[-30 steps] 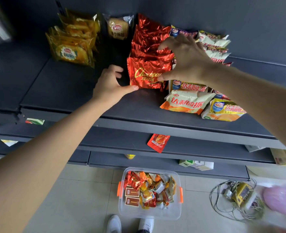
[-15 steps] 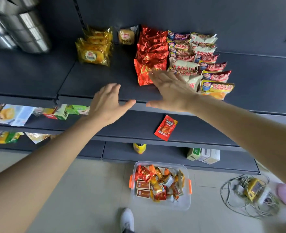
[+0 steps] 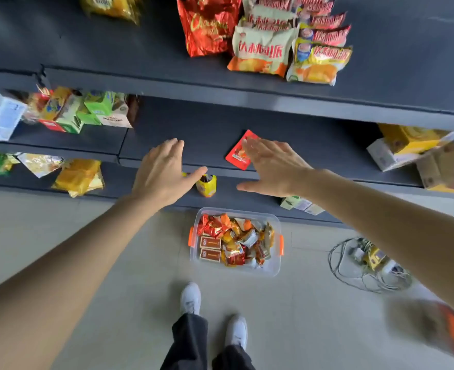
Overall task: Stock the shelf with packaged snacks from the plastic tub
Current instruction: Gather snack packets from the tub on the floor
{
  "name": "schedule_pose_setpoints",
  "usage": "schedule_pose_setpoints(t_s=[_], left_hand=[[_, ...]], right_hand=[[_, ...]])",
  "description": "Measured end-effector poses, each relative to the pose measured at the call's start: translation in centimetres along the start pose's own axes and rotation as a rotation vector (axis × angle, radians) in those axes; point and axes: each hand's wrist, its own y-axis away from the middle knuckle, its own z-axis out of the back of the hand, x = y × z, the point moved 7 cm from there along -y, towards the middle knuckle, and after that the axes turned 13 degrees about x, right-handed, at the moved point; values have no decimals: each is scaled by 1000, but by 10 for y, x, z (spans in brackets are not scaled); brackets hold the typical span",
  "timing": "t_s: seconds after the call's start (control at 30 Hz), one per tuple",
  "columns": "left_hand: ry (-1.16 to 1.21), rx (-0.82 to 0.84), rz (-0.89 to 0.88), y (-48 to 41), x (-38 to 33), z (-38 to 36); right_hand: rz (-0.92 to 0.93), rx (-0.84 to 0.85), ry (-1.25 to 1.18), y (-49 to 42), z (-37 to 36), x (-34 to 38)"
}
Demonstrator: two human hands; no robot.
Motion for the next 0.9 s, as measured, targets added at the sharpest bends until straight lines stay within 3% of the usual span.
schedule_pose_setpoints(t_s=[0.37,0.6,0.77,0.9], left_hand=[[-49,272,20,3,35,-187],[123,390,213,-26,92,-354],[259,362,289,-73,127,-458],[403,237,319,-115,140,-510]], right_hand=[[-93,232,-61,-64,-189,-24],[-180,356,-314,-137,-353,-40],[-147,376,-431,-200,-458,-39],[-79,420,-558,-251,-529,-36]])
